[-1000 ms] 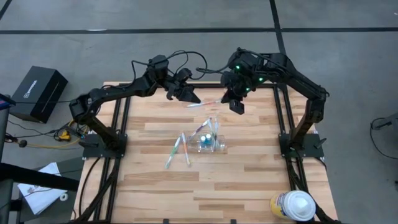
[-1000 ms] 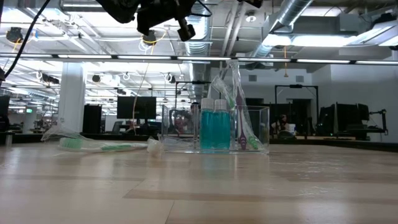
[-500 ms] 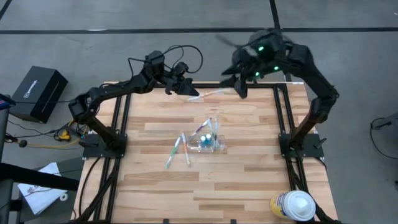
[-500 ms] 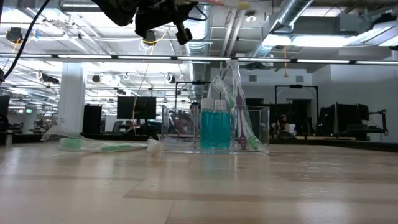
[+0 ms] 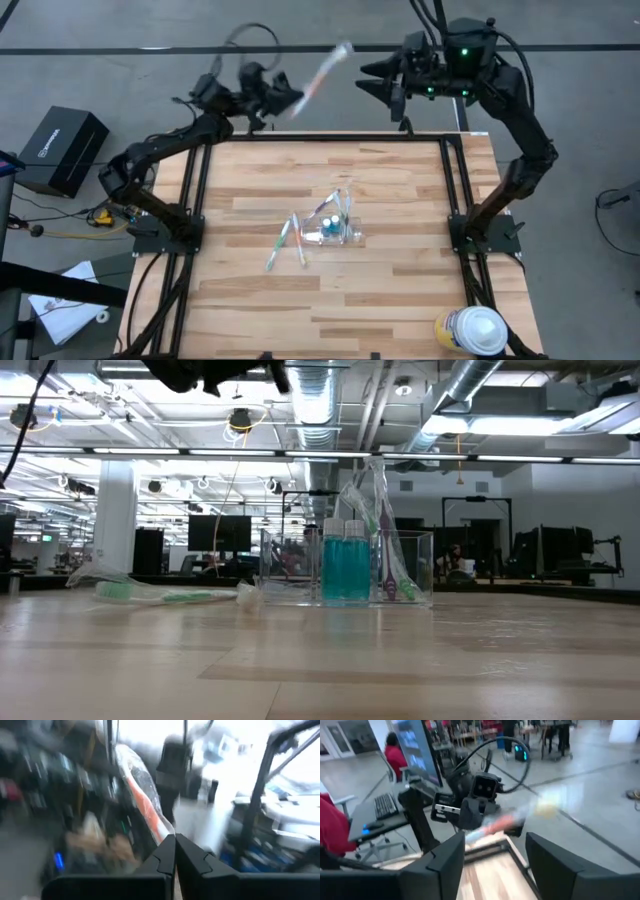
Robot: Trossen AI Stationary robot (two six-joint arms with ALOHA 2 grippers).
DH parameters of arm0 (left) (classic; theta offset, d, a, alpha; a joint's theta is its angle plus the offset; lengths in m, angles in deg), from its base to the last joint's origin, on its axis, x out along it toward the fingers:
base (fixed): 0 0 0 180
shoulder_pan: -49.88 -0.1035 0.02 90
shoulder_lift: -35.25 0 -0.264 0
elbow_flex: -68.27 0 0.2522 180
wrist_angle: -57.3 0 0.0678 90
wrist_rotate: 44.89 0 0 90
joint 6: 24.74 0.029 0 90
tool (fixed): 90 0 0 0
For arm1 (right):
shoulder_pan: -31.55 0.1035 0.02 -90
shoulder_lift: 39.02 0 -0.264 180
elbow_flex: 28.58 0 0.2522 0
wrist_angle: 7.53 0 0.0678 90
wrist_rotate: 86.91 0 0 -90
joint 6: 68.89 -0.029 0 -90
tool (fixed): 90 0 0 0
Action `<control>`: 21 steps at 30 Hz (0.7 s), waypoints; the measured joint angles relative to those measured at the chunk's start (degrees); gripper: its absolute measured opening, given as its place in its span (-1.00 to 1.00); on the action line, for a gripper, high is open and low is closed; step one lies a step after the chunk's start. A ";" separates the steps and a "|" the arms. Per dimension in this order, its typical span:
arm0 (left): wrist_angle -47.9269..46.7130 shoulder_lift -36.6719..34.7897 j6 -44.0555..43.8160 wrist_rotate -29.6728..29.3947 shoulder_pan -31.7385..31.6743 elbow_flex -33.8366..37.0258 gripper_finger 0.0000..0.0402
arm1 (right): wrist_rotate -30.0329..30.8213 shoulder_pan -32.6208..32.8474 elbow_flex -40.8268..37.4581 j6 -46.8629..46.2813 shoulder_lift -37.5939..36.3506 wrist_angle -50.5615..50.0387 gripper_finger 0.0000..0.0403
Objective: Pick & Place toothbrushing station
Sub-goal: Put the orange toothbrush into the transparent organizer
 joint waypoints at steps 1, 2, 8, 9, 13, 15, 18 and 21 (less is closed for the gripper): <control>2.73 -0.36 0.19 -2.17 -0.28 0.00 -1.00 | -0.05 0.10 0.00 -0.09 0.26 1.18 -0.04; 6.01 -0.60 0.26 -3.86 -0.68 0.00 -1.00 | -0.20 0.17 -0.01 -0.13 0.57 2.16 -0.07; 14.47 -3.13 2.11 -9.42 -1.94 -0.01 -1.00 | -1.57 0.45 0.05 -2.66 3.98 18.37 -0.17; 14.38 -3.69 3.60 -9.34 -1.90 -0.01 -1.00 | -2.57 0.35 0.03 -3.76 4.79 21.20 -0.18; 14.51 -5.67 8.18 -9.21 -0.91 -0.02 -1.00 | -8.30 -0.60 0.01 -10.08 9.56 33.64 -0.18; 14.33 -6.30 9.23 -8.37 -0.80 -0.02 -1.00 | -11.44 -1.21 -0.07 -14.22 12.00 38.97 -0.16; 14.33 -6.62 8.94 -5.94 -0.80 -0.02 -1.00 | -16.29 -2.17 -0.08 -21.59 15.62 49.41 -0.14; 13.37 -6.55 8.13 -4.72 -0.81 -0.02 -1.00 | -19.90 -2.92 -0.06 -29.41 18.71 60.11 -0.13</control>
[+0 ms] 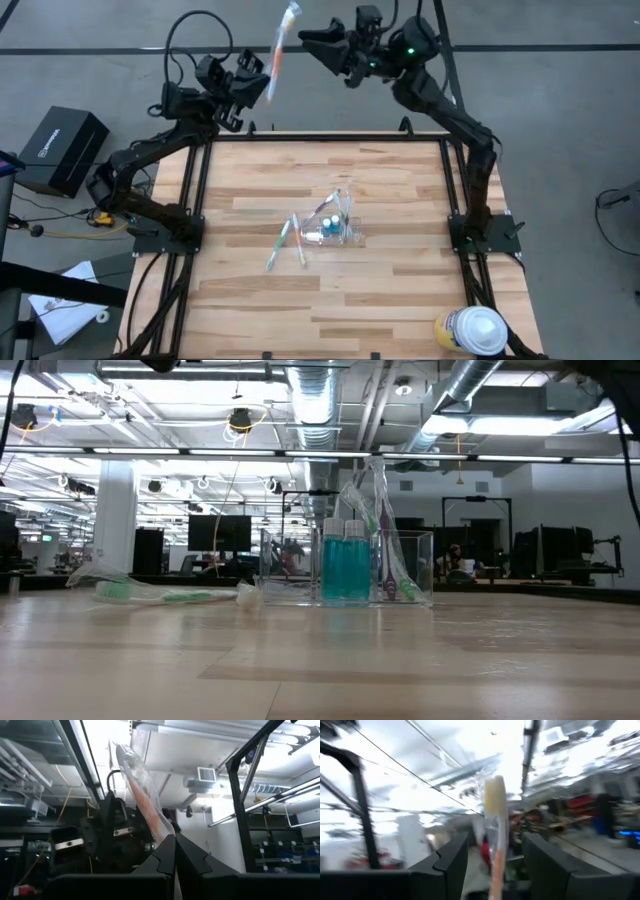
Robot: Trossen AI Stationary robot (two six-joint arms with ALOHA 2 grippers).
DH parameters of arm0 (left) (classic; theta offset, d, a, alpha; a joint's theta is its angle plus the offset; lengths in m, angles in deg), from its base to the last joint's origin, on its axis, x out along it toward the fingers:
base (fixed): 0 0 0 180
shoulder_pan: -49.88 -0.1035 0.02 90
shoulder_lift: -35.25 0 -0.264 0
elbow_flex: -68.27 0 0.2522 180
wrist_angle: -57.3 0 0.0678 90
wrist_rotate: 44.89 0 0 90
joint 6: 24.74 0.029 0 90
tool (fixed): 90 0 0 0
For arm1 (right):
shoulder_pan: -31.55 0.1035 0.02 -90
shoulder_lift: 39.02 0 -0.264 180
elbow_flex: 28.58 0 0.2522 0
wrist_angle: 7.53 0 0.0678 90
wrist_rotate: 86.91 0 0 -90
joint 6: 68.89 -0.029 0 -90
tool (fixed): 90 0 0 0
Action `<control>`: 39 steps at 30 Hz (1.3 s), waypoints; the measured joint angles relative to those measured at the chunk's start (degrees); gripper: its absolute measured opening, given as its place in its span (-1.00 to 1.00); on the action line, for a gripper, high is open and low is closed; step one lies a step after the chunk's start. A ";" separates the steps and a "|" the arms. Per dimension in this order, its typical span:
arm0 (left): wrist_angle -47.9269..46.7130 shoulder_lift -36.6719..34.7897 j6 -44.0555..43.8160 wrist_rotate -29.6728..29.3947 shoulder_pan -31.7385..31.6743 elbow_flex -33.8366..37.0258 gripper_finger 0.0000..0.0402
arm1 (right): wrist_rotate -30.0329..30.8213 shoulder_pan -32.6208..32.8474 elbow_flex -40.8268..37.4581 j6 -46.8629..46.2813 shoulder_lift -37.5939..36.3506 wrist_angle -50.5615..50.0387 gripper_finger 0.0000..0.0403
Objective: Pick & Place toothbrushing station
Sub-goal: Put the orange toothbrush into the transparent organizer
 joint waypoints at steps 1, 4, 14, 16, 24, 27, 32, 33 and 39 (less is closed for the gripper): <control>-0.40 0.00 -0.02 0.35 0.01 0.00 -1.00 | -0.84 -0.23 -0.01 -2.41 0.70 2.28 -0.13; -1.83 0.00 -0.13 1.20 0.01 0.00 -1.00 | -1.85 -0.57 -0.02 -5.91 2.30 5.94 -0.15; -4.69 0.64 -1.25 2.37 0.01 0.00 -1.00 | -2.44 -1.13 0.00 -6.06 2.42 6.34 -0.21; -4.72 1.29 -2.07 2.43 0.02 0.00 -1.00 | -3.17 -1.30 0.00 -6.06 2.43 6.33 -0.20; -4.93 3.17 -3.56 3.65 1.70 0.00 -1.00 | -3.30 -1.23 0.00 -6.06 2.45 5.67 -0.22; -4.89 3.26 -3.50 3.74 2.04 0.00 -1.00 | -3.15 -1.23 0.00 -6.06 2.45 5.08 -0.26; -4.89 3.24 -3.32 3.74 1.28 0.00 -1.00 | -3.09 -1.23 0.00 -6.01 2.45 5.13 -0.36; -4.87 3.20 -3.32 3.73 0.91 0.00 -1.00 | -3.07 -1.21 0.00 -5.98 2.45 5.13 -0.38; -4.75 3.04 -3.30 3.55 -0.46 0.00 -1.00 | -3.02 -1.21 0.00 -5.86 2.45 5.24 -0.37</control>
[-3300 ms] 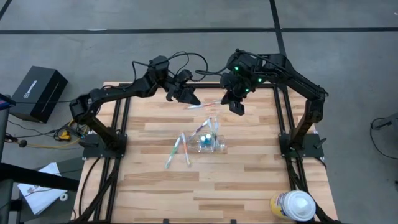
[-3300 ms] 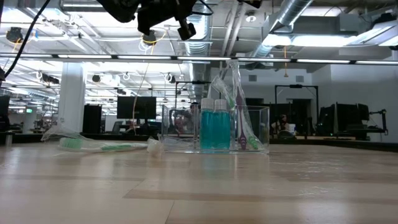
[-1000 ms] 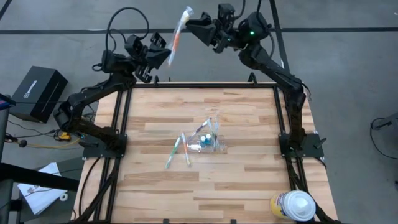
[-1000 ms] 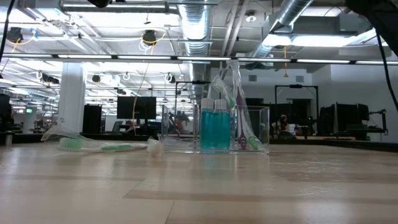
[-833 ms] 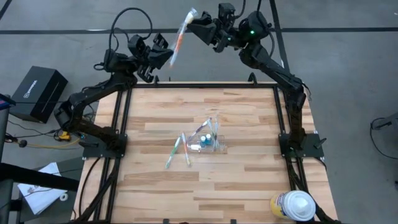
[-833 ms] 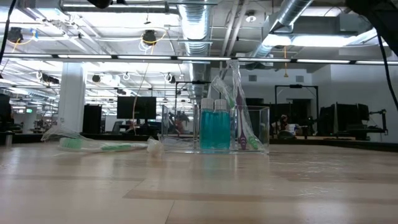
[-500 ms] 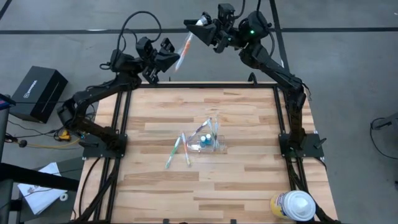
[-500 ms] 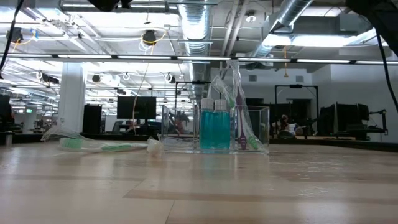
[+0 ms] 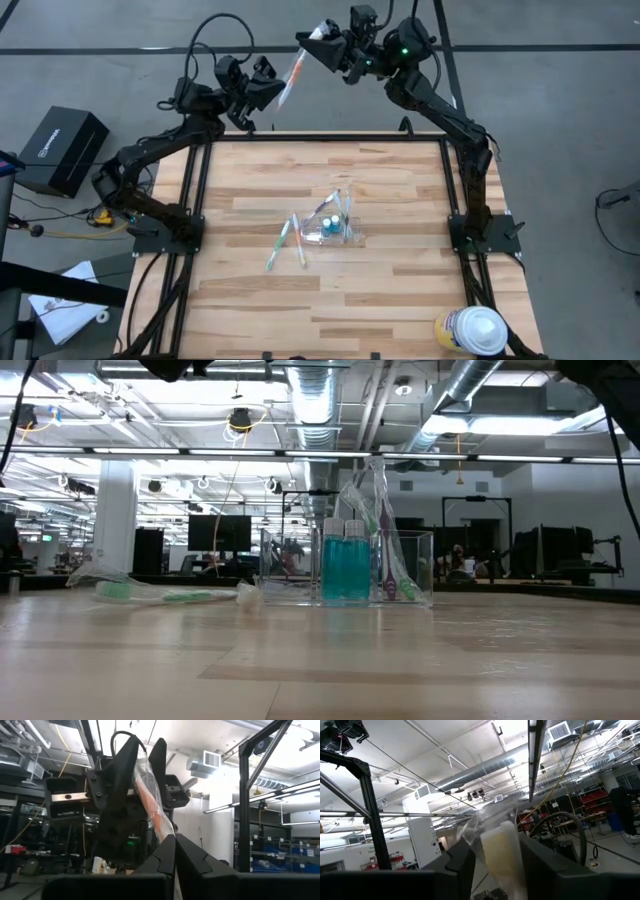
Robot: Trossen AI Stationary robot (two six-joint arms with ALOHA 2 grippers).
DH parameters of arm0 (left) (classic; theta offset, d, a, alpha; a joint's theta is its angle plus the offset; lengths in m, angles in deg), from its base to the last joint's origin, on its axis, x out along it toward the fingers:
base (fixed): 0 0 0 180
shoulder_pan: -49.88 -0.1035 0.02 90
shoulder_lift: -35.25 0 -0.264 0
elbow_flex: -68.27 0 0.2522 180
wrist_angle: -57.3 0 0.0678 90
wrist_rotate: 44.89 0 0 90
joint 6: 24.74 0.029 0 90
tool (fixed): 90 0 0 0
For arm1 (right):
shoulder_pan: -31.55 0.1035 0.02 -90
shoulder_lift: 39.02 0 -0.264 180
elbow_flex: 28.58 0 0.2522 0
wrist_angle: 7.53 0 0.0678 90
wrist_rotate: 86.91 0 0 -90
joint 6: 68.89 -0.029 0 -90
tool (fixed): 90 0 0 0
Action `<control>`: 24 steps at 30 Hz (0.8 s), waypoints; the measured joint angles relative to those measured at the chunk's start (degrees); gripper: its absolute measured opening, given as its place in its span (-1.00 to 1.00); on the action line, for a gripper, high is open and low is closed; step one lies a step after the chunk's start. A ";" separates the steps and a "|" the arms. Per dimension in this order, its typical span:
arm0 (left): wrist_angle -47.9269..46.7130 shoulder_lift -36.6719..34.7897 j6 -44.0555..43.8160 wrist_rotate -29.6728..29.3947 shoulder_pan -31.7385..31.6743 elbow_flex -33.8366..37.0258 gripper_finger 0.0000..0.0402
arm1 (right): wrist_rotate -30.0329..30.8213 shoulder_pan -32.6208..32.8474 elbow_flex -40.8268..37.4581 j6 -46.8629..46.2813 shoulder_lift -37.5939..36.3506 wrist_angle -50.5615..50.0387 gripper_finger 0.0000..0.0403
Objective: Pick & Place toothbrushing station
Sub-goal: Put the orange toothbrush into the transparent organizer
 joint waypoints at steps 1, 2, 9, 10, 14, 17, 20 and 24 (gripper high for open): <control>0.08 -0.07 0.00 -0.03 -0.11 0.00 -1.00 | 0.00 0.00 0.00 0.04 0.00 0.05 -0.35; 0.28 -0.11 -0.01 -0.03 -0.13 0.00 -1.00 | 0.00 0.00 0.00 0.17 0.00 0.14 -0.34; 0.48 -0.14 -0.13 -0.02 -0.14 0.00 -1.00 | 0.15 -0.10 0.00 0.47 0.00 0.25 -0.33; 0.48 -0.14 -0.17 -0.03 -0.14 0.00 -1.00 | 0.28 -0.17 0.00 0.75 0.00 0.25 -0.35; 0.68 -0.14 -0.24 -0.01 -0.14 0.00 -1.00 | 0.96 -0.37 0.00 1.79 0.00 0.22 -0.54; 0.81 -0.14 -0.26 0.00 -0.14 0.00 -1.00 | 1.01 -0.42 0.00 2.28 0.00 0.20 -0.79; 1.01 -0.18 -0.28 0.20 -0.08 -0.04 -1.00 | 1.14 -0.48 0.00 4.45 0.07 -0.14 -0.94; 1.16 -0.18 -0.28 0.46 -0.11 -0.04 -1.00 | 1.11 -0.42 0.00 5.21 0.04 -0.06 -0.95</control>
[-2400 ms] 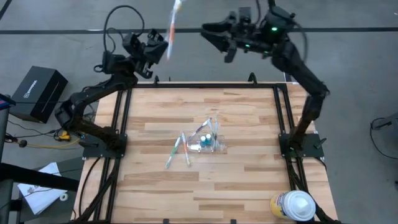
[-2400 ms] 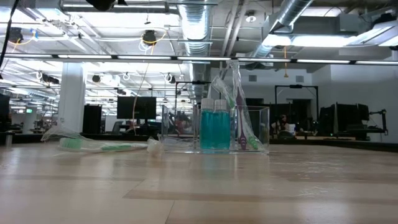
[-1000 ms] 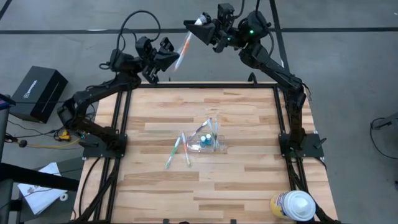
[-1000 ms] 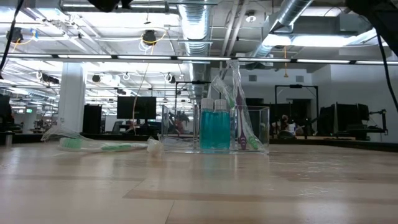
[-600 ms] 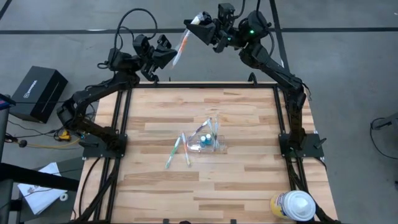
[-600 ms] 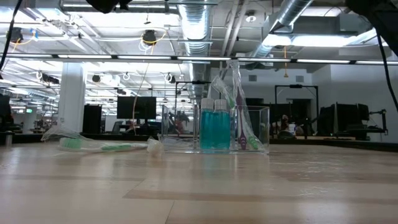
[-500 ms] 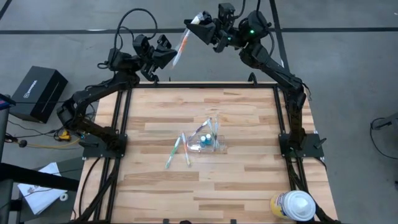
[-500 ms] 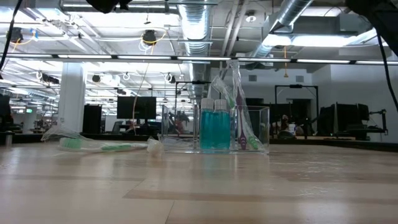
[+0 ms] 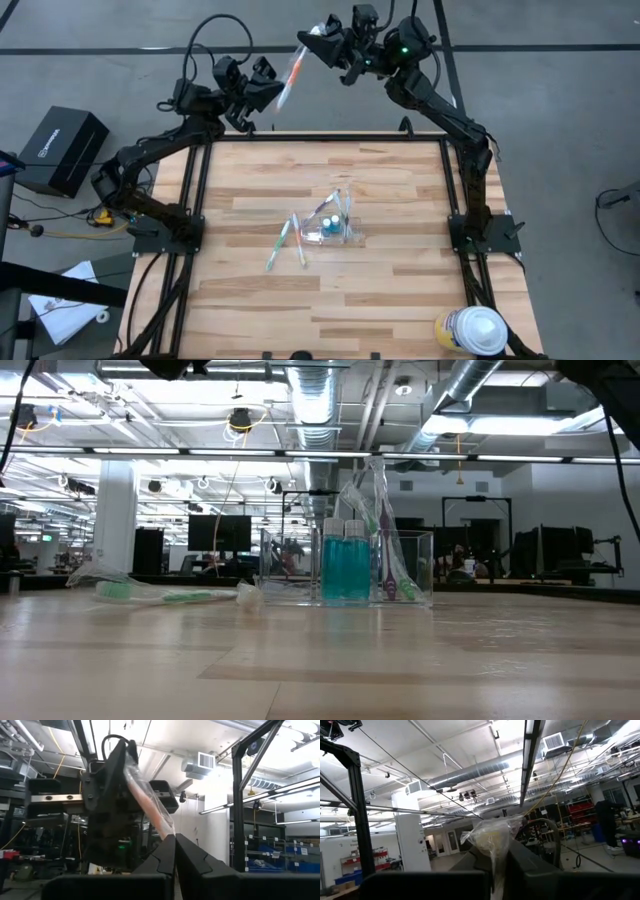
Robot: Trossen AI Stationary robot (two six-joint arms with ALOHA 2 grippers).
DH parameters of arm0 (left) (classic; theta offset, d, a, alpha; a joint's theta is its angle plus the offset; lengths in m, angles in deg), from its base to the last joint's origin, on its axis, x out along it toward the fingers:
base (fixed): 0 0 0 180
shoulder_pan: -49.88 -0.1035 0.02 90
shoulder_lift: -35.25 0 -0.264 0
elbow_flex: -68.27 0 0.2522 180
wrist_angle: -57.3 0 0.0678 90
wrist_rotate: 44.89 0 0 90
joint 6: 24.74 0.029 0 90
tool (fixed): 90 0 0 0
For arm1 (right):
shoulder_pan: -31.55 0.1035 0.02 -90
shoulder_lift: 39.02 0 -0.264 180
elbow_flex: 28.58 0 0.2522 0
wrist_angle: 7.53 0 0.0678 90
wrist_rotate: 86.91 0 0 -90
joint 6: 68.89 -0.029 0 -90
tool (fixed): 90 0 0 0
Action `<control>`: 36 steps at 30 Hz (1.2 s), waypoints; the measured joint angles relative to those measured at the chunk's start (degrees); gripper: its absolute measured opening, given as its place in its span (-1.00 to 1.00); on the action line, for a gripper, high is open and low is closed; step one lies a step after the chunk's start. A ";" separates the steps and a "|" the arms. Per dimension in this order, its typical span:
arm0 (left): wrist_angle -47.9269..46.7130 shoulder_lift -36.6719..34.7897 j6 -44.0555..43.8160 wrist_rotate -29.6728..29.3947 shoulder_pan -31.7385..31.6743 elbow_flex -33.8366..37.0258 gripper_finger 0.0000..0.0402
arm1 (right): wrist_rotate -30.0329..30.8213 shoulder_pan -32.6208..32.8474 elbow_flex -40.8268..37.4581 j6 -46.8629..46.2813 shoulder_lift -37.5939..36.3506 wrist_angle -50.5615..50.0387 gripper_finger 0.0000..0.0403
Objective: Pick & Place toothbrushing station
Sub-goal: Put the orange toothbrush into the transparent organizer
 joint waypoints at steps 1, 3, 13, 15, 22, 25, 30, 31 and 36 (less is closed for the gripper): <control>-0.02 0.00 0.00 -0.03 0.02 0.00 -1.00 | 0.02 -0.02 0.00 0.47 0.00 -0.09 -0.96; -0.05 0.00 0.02 -0.03 -0.02 0.00 -0.99 | 0.02 -0.16 0.00 1.28 0.00 -0.09 -0.96; -0.28 -5.05 2.25 0.77 -10.77 0.00 -0.79 | -0.09 -3.70 0.02 6.21 -3.02 -5.49 -0.96; -0.31 -6.67 1.47 1.86 -14.01 0.00 -0.71 | -0.22 -4.52 0.02 8.85 -4.32 -7.84 -0.96; -6.71 -11.47 -1.72 8.50 -23.83 0.00 -0.51 | 0.49 -6.42 0.04 18.70 -11.52 -24.50 -0.96; -12.50 -12.96 -1.23 11.92 -25.67 0.00 -0.50 | 6.17 -4.93 0.02 25.78 -15.27 -35.91 -0.96; -22.94 -14.55 4.23 13.81 -26.96 0.00 -0.50 | 19.00 1.82 0.07 35.28 -21.72 -48.08 -0.96; -24.04 -14.62 4.86 13.82 -27.08 0.00 -0.50 | 21.02 3.41 0.07 35.54 -22.98 -50.26 -0.96; -24.25 -14.60 5.60 14.11 -27.13 0.02 -0.49 | 35.95 13.07 0.04 35.92 -26.89 -61.04 -0.96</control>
